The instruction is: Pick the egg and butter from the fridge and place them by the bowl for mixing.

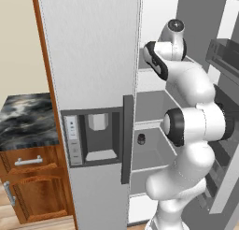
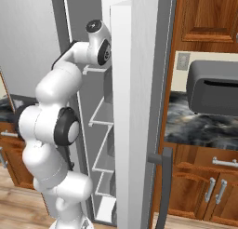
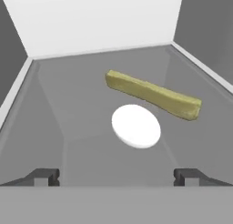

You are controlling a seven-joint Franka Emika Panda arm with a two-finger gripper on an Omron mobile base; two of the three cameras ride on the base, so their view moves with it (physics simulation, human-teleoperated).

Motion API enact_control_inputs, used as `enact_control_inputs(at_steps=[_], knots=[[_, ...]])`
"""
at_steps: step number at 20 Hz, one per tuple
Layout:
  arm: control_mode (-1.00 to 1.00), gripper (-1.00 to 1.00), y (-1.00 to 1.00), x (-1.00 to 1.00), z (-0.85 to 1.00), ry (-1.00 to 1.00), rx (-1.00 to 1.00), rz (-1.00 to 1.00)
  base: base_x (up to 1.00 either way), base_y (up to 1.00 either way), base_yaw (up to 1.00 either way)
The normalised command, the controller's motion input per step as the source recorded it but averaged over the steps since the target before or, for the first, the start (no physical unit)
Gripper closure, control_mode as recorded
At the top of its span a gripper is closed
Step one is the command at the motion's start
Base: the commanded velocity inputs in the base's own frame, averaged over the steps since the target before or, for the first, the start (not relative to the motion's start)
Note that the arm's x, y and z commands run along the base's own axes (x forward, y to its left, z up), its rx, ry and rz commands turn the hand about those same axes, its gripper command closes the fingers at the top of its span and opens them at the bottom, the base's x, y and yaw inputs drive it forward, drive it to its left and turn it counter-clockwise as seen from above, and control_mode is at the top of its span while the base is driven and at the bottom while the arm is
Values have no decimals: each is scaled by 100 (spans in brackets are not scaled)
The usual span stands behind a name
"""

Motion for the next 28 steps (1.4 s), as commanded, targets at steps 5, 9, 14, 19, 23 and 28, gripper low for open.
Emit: enact_control_inputs(at_steps=[5,9,14,19,23,28], knots=[[-100,-100,-15,48,0,0,-7,7,0,0,0],[-100,-100,-20,36,0,0,-10,9,0,0,0],[-100,-100,-20,23,-6,1,-10,11,0,0,0],[-100,-100,-5,7,-6,5,-4,7,0,0,0],[-100,-100,0,0,0,8,0,1,0,0,0],[-100,-100,0,0,0,6,0,0,0,0,0]])
